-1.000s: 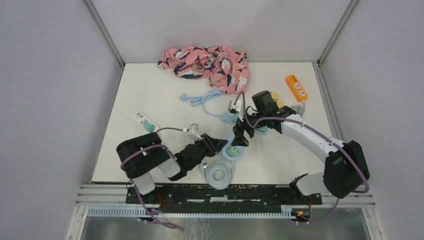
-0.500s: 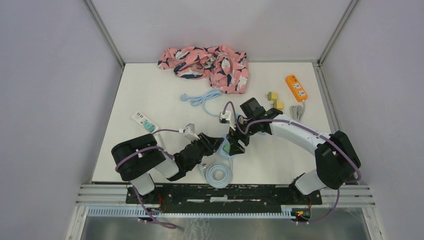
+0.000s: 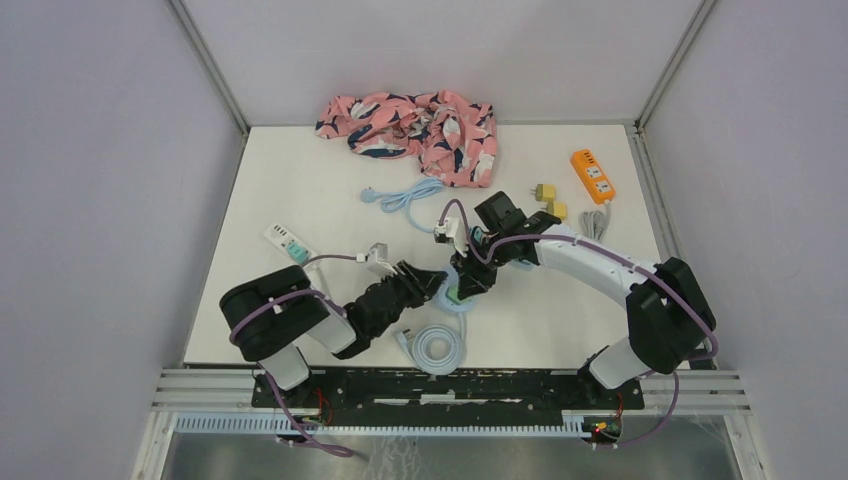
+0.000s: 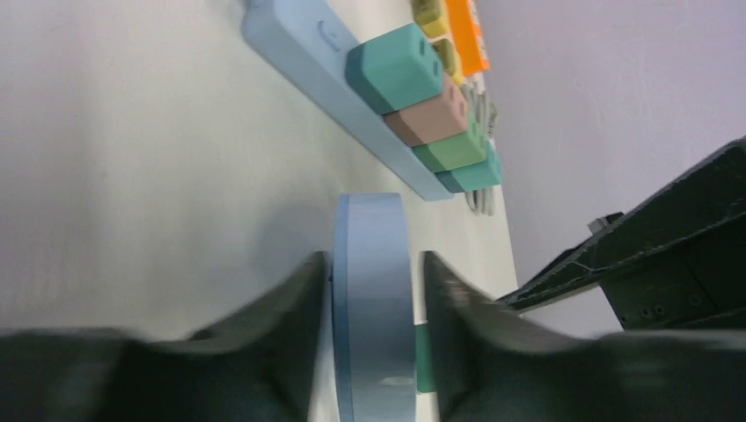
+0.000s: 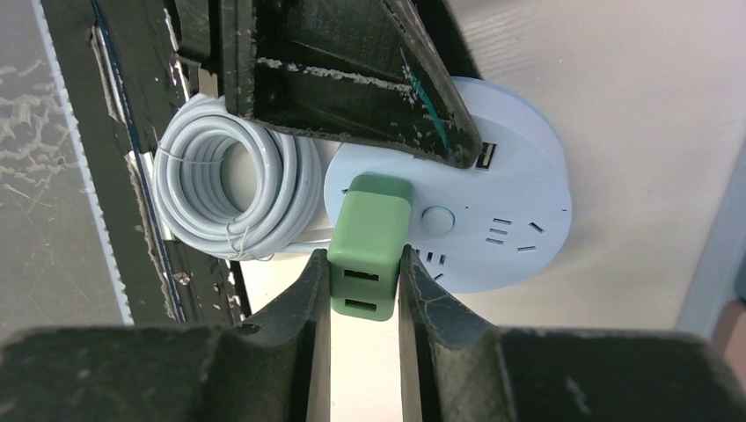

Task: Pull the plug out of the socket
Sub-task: Remove the plug from the socket.

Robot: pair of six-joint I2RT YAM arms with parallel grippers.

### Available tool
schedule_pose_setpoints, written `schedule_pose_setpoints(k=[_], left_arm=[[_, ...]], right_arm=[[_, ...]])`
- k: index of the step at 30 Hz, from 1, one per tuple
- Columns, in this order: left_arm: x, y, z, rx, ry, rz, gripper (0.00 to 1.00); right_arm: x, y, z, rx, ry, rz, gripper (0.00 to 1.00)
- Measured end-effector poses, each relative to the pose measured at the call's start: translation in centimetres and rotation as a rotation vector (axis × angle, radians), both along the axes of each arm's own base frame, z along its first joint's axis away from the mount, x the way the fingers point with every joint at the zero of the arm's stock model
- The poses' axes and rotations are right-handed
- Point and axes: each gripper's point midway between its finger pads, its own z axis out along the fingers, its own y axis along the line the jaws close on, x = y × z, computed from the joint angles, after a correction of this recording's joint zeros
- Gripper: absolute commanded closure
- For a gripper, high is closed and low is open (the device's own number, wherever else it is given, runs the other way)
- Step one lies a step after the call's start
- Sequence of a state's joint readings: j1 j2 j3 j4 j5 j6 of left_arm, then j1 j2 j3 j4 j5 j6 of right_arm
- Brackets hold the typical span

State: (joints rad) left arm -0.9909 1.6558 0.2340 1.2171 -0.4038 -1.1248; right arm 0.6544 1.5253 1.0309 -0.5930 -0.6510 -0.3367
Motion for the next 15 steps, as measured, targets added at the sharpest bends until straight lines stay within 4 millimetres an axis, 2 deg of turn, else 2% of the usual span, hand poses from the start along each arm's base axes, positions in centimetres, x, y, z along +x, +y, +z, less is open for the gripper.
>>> schedule_pose_setpoints(k=[1,4,9,15], left_arm=[[0.1,0.0,0.1,-0.005,0.000,-0.009,0.34],[0.7,-0.1,1.4,-0.052,-0.024,-0.052,0.26],[0.8,-0.6,2.8,-0.098,-0.048,-0.174,0.24],[0.3,-3.1,3.5,-0.129,-0.052,-0.358,0.23]], right_arm=[[0.2,-0.1,0.1,-0.006,-0.014,0.007,0.94],[0.5,-0.5,0.3,-0.024,-0.065,0.043,0.96],[0.9,-1.6,1.1,-0.036,-0.207,0.150,0.96],[1.2,-2.6,2.3,-0.030,-0.387,0.265,0.97]])
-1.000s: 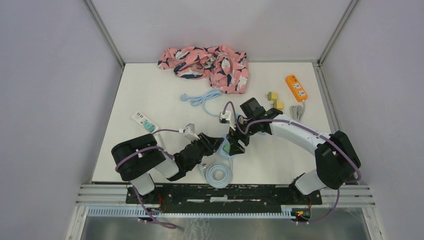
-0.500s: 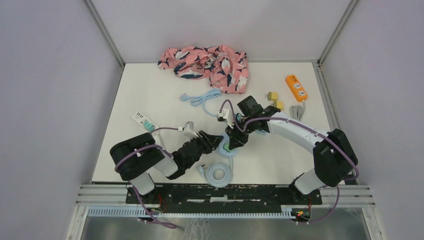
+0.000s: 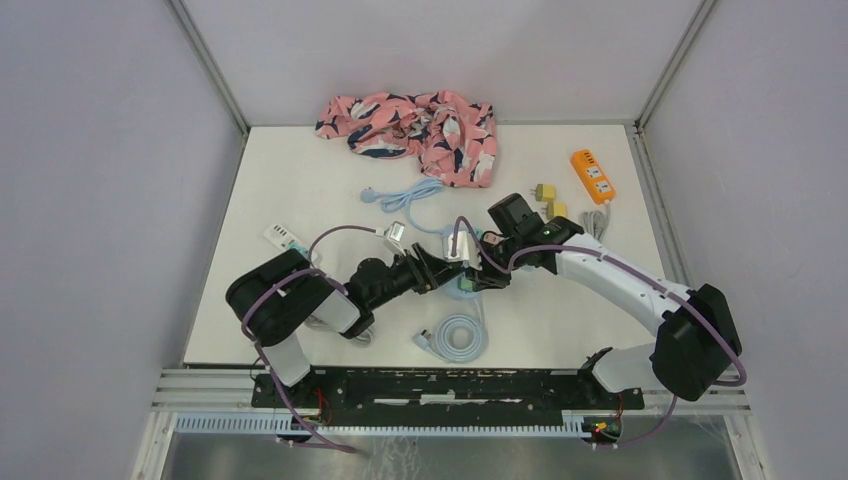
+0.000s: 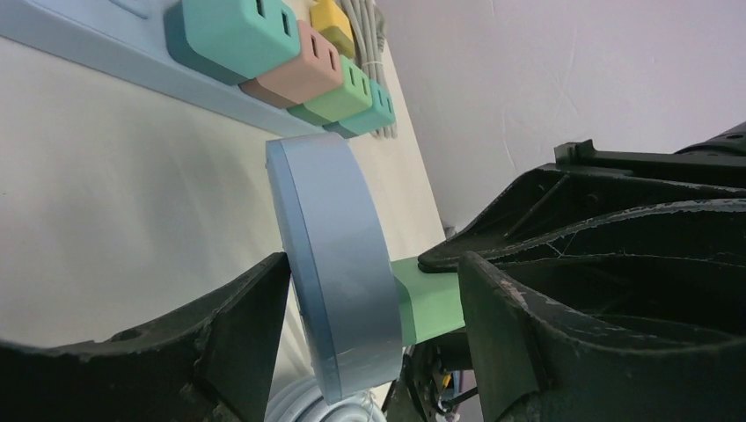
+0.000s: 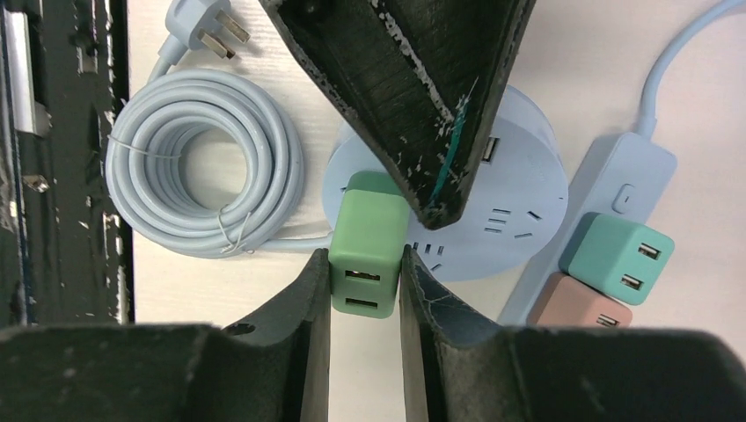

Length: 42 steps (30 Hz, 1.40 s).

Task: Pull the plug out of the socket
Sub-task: Remove the plug from the socket.

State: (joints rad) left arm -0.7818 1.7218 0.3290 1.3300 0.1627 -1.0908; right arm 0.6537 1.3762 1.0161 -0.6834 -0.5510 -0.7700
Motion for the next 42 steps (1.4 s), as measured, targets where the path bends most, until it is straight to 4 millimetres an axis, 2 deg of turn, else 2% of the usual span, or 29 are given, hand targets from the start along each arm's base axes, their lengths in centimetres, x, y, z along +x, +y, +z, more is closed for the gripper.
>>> schedule_pose_setpoints(k=[2,6,13,15,19,24,33,42], left_arm=[[-0.5,-0.6,0.0,0.000,0.004,-0.049,0.25],[-0.9,-0.9,-0.9,0.039,0.016,-0.090,0.36],[-0.7,-1.2,-2.4,0.134,0.049,-0.113,0.75],[-0.7,-1.2,-2.5,0.146,0.057,-0.114,0.80],[-0.7,-1.2,-2.7,0.154,0.066,-0.112,0.96],[-0.8,-1.0,-2.8,0.152,0.068,-0.103,0.97],[-0.6,-0.4,-4.2,0.170,0.102,-0.055,0.97],[-0.9,-0.1,-4.2,0.116,0.115,-0.046,0.97]], right_arm=[[0.0,-0.3,-0.1,-0.010,-0.019,0.016,0.97],[-0.1,-0.5,-0.4,-0.022,-0.030,0.037,0.98],[-0.2,-0.6,-0.7,-0.026,-0.031,0.046,0.98],[-0.2,-0.6,-0.8,-0.025,-0.031,0.047,0.98],[-0.3,-0.5,-0.9,-0.018,-0.027,0.050,1.00],[-0.5,0.0,-1.0,-0.012,-0.014,0.043,1.00],[-0.4,1.1,-2.0,-0.023,0.059,-0.065,1.00],[-0.6,1.1,-2.1,-0.019,0.039,0.000,1.00]])
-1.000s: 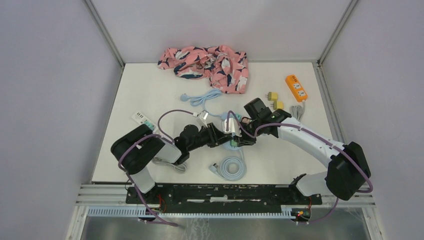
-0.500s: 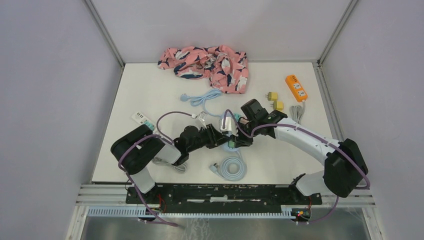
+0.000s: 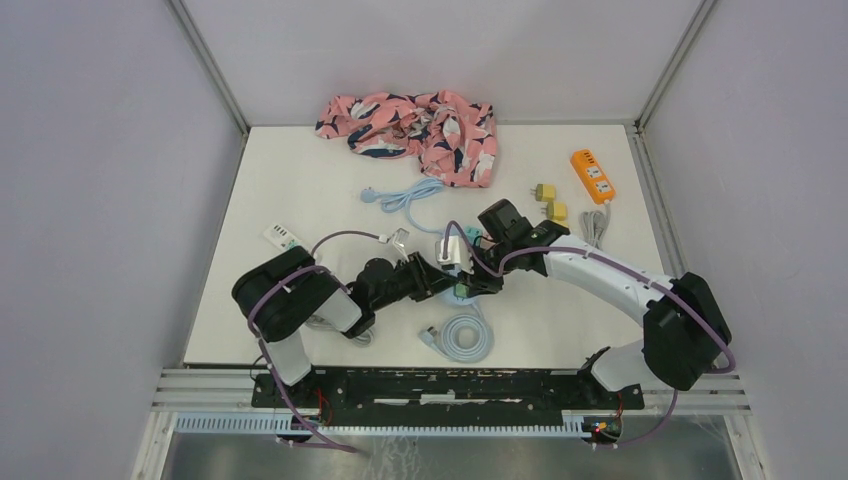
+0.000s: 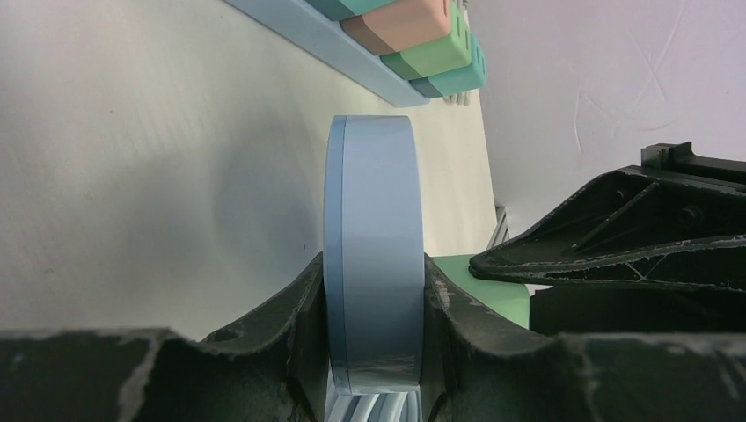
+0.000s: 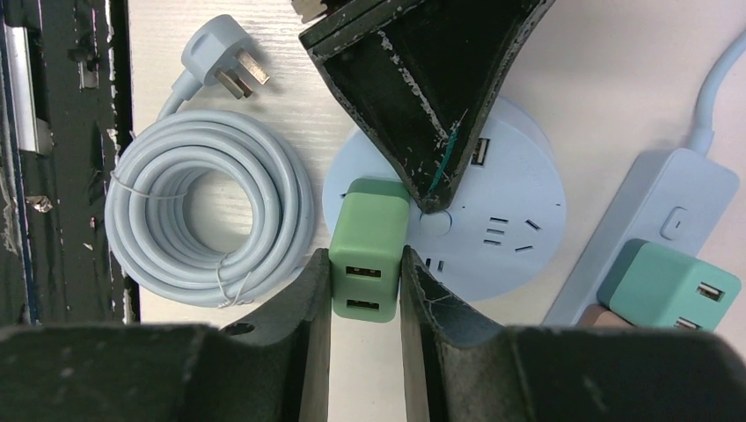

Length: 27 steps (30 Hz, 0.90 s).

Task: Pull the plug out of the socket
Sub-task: Remove the plug from the socket.

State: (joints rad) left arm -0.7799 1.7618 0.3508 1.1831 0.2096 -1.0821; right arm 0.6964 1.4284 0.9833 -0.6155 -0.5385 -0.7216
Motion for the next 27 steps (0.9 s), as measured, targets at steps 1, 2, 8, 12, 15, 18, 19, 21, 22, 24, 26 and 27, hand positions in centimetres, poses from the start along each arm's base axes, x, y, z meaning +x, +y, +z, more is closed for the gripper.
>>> schedule_pose_setpoints(k=[1,2,8,12,15,18,19,21,22,24,26,27], left_arm=[[-0.1,0.0,-0.1,0.000,0.003,-0.001,0.97],[-0.1,0.1,-0.2,0.000,0.008,-0.001,0.97],[-0.5,0.5,-1.1,0.015,0.034,0.002,0.97],[-0.4,0.7,-1.3,0.022,0.040,0.008,0.97],[-0.4,0.7,-1.2,0.018,0.036,0.009,0.97],[-0.3,0.6,-0.8,0.007,0.025,0.010,0.97],[-0.3,0.6,-0.8,0.005,0.023,0.010,0.97],[-0.3,0.5,-0.8,0.005,0.023,0.008,0.97],[-0.3,0.5,-0.9,0.005,0.023,0.007,0.97],[-0.3,0.5,-1.0,0.005,0.024,0.006,0.97],[-0.4,0.5,-1.3,0.010,0.029,0.005,0.97],[-0.5,0.6,-1.5,0.013,0.035,0.003,0.97]], right_arm=[[-0.1,0.0,-0.1,0.000,0.000,0.010,1.00],[-0.2,0.1,-0.2,-0.003,-0.001,0.021,1.00],[-0.6,0.9,-0.8,-0.026,0.020,-0.014,1.00],[-0.4,1.0,-1.0,-0.033,0.036,-0.058,1.00],[0.1,0.6,-0.9,-0.014,0.058,-0.073,1.00],[0.3,0.2,-0.6,0.017,0.078,-0.065,1.00],[0.3,0.2,-0.6,0.024,0.080,-0.058,1.00],[0.1,0.4,-0.5,0.030,0.082,-0.044,1.00],[-0.1,0.5,-0.5,0.029,0.081,-0.034,1.00],[-0.3,0.7,-0.6,0.018,0.072,-0.025,1.00],[-0.7,1.0,-0.9,-0.004,0.058,-0.014,1.00],[-0.8,1.0,-1.0,-0.013,0.053,-0.012,1.00]])
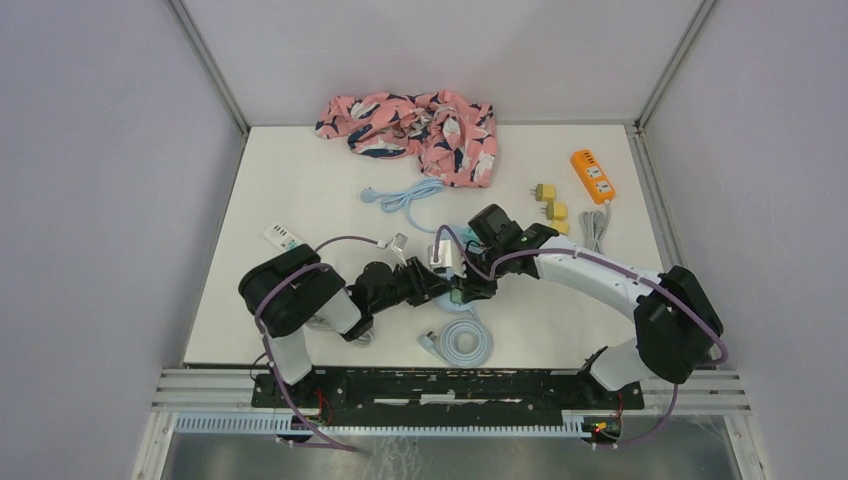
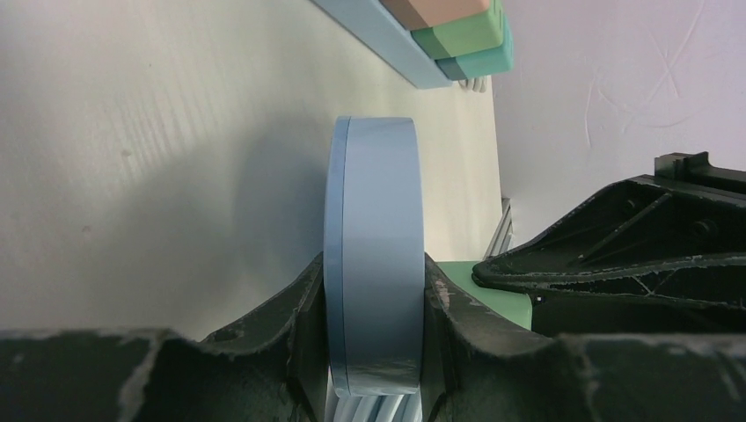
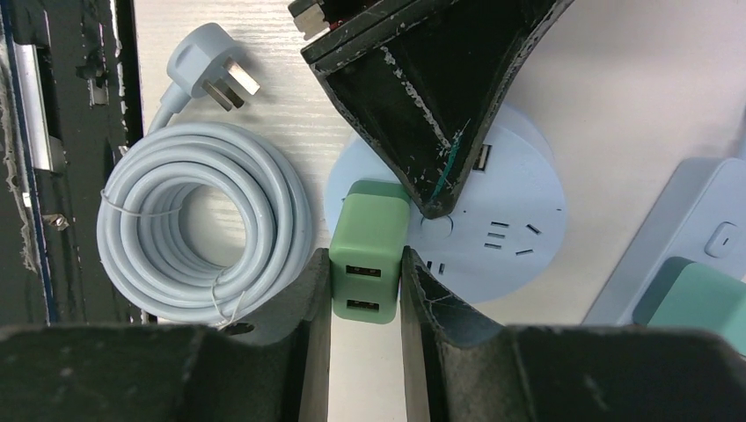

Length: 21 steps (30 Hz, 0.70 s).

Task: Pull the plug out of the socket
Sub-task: Remove the plug from the socket.

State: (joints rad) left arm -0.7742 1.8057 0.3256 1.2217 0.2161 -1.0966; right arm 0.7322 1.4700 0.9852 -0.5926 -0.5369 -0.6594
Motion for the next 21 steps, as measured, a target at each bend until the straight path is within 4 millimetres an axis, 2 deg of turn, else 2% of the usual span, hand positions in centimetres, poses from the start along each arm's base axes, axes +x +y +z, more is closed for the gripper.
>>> schedule_pose_setpoints(k=[6,12,21], left_arm=[[-0.3,0.2,-0.2,-0.001,0.012,0.001,0.97],[-0.1,0.0,0.1,-0.009,0.003,0.002,0.97],[-0.4,0.0,0.0,-0.010,0.005,-0.008,0.97]], right_arm=[[-0.1,0.0,-0.2,-0.038,-0.025,0.005,1.00],[0.8,-0.8,0.0,-0.018,-0.004,-0.025,1.00],[-0.5,-0.3,0.1,0.013,-0.004,0.090,1.00]])
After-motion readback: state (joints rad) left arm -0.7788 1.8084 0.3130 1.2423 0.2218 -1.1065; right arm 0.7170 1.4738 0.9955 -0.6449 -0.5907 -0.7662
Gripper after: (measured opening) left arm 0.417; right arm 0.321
